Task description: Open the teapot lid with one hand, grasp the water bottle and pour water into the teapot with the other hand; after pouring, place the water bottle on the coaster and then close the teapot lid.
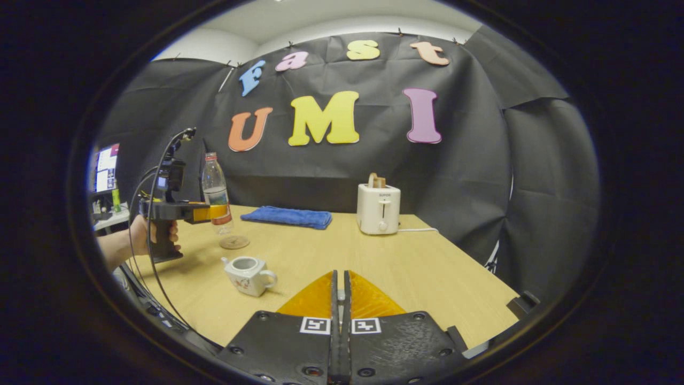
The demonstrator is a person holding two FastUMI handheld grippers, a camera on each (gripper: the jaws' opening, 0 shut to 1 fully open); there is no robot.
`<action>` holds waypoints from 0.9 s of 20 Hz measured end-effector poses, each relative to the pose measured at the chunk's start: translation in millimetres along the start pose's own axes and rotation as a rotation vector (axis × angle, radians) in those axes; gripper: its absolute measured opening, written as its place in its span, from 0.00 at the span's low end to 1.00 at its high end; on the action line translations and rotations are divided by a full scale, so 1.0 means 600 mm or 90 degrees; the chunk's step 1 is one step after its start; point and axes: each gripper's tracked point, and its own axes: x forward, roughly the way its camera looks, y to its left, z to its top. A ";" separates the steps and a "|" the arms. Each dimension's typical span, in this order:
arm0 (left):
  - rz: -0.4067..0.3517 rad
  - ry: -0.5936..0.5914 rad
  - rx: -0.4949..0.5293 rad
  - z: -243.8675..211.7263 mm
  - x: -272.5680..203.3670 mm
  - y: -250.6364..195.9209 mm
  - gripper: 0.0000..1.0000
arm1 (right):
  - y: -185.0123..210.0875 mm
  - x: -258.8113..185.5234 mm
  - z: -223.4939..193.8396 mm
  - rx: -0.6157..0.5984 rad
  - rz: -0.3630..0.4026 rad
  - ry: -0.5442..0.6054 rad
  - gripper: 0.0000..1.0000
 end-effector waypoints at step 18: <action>0.009 0.037 -0.001 -0.045 0.037 0.016 0.87 | 0.006 0.020 -0.008 -0.016 -0.004 0.010 0.00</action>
